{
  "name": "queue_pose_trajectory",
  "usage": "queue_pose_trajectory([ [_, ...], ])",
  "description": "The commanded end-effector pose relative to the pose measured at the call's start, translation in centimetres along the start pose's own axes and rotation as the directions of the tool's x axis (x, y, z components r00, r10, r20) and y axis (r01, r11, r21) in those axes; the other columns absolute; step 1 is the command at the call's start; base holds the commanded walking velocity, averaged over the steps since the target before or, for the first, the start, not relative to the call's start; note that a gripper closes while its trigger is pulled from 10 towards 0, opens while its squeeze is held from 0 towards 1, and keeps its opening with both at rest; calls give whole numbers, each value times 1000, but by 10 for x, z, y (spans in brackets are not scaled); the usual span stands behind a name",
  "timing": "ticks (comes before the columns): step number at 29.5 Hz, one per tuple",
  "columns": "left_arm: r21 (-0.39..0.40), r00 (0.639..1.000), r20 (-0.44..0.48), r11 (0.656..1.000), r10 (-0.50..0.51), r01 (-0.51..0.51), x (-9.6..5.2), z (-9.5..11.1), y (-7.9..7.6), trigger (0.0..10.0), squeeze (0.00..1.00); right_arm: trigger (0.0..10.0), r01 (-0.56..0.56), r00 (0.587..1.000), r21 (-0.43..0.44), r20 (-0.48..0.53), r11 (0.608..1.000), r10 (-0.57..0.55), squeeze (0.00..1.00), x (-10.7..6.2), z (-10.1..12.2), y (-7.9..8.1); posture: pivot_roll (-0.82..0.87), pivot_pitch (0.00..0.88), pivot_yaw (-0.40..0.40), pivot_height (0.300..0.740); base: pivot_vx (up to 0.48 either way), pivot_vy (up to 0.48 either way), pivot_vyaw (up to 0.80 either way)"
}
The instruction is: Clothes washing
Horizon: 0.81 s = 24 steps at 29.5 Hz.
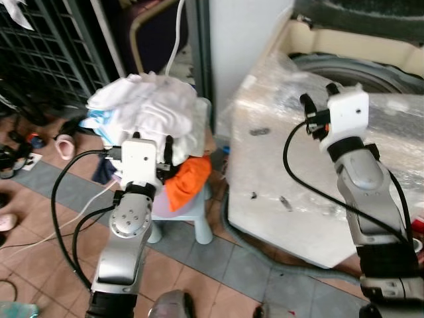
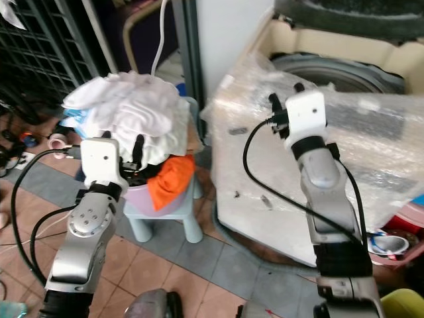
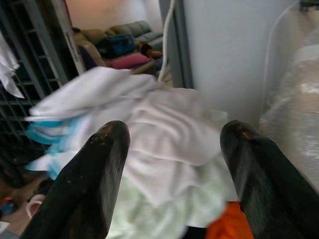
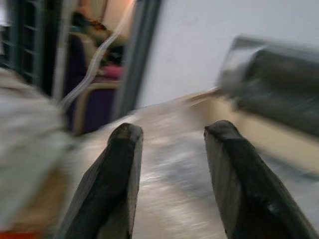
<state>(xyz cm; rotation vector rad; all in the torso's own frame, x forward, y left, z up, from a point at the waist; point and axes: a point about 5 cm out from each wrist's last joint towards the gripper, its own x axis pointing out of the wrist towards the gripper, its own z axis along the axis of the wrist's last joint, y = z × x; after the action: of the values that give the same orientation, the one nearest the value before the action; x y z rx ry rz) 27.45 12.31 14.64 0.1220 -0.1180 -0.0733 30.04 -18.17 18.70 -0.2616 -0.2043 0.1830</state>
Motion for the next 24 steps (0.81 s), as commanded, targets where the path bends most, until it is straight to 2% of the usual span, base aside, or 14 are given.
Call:
queue_pose_trajectory([
  [1,12,1000,-16,1000,9,-9,-2,-3,5,10000,0,10000,-84,994,79,-58,993,89,0,-10,-7,20,-64,46,128,740,0,480,0],
  [4,14,1000,-19,1000,-1,2,-4,-4,4,10000,0,10000,-111,980,151,-149,982,134,0,-29,-16,41,-61,31,138,740,0,480,0],
  [7,18,1000,-27,1000,5,-4,-5,-5,7,10000,0,10000,-148,955,182,-229,972,188,0,-40,-21,53,-67,19,147,740,0,480,0],
  [10,16,999,-48,1000,5,-4,-8,-12,8,10000,0,10000,-160,956,258,-198,953,215,0,-45,-21,53,-85,11,143,740,0,480,0],
  [11,16,999,-48,1000,5,-4,-8,-12,8,10000,0,10000,-160,956,258,-198,953,215,0,-45,-21,53,-85,11,143,740,0,480,0],
  [13,14,998,-68,1000,8,-7,-13,-17,7,10000,0,10000,-66,964,252,-235,965,127,0,-43,-24,49,-84,3,136,740,0,368,0],
  [16,31,997,-75,999,25,-22,-21,-20,9,10000,0,10000,77,962,179,-273,981,-25,0,-41,-28,42,-69,0,114,740,0,0,0],
  [17,14,995,-88,999,41,-40,-26,-24,12,10000,0,10000,116,962,238,-268,964,-49,0,-41,-29,43,-65,0,106,740,0,0,0],
  [18,14,995,-88,999,41,-40,-26,-24,12,10000,0,10000,116,962,238,-268,964,-49,0,-41,-29,43,-65,0,106,740,0,0,0],
  [20,23,991,-104,997,81,-79,-32,-30,20,10000,0,10000,118,972,126,-219,985,-88,0,-42,-25,42,-62,0,102,740,0,0,0],
  [24,-14,983,-131,991,130,-133,-36,-36,28,10000,0,10000,94,977,138,-205,986,-64,0,-49,-28,44,-61,0,87,740,0,0,0],
])
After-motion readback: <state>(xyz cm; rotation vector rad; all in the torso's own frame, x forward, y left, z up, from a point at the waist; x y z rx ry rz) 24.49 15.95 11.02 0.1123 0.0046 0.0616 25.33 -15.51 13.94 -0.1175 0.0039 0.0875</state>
